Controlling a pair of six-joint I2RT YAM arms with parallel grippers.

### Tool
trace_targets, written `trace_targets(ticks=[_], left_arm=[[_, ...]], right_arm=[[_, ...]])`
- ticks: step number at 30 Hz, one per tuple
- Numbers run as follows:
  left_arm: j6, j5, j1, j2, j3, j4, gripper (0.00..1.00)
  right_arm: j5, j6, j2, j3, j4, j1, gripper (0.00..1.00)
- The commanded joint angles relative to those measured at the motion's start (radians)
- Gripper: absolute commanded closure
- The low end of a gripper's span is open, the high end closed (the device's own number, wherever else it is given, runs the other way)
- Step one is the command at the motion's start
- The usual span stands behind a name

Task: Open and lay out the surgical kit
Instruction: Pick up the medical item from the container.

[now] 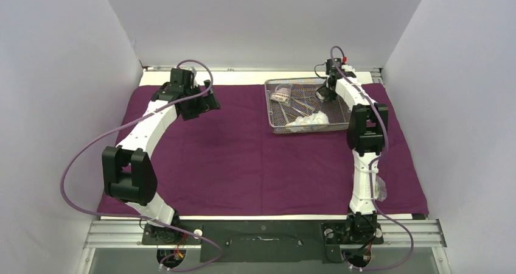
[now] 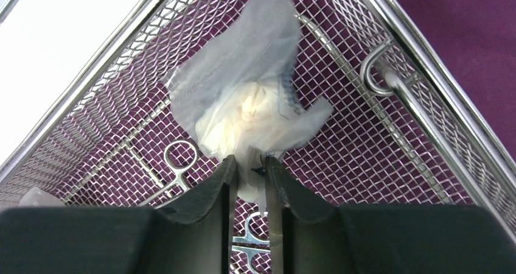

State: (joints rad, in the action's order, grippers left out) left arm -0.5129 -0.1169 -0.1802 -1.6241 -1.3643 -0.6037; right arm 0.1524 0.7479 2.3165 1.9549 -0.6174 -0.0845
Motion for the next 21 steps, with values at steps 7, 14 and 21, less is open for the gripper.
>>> trace_targets(ticks=[7,14,21], left_arm=[[0.007,-0.008,0.013,0.08,0.027,0.017,0.03],[0.008,-0.019,0.016,0.115,0.059,0.025,0.03],[-0.001,-0.034,0.016,0.169,0.091,0.055,0.03]], right_arm=[[-0.143,-0.12,-0.062,-0.008,0.081,0.038,0.95],[-0.209,-0.148,-0.251,-0.048,0.036,0.031,0.95],[-0.231,-0.141,-0.479,-0.193,-0.168,0.078,0.95]])
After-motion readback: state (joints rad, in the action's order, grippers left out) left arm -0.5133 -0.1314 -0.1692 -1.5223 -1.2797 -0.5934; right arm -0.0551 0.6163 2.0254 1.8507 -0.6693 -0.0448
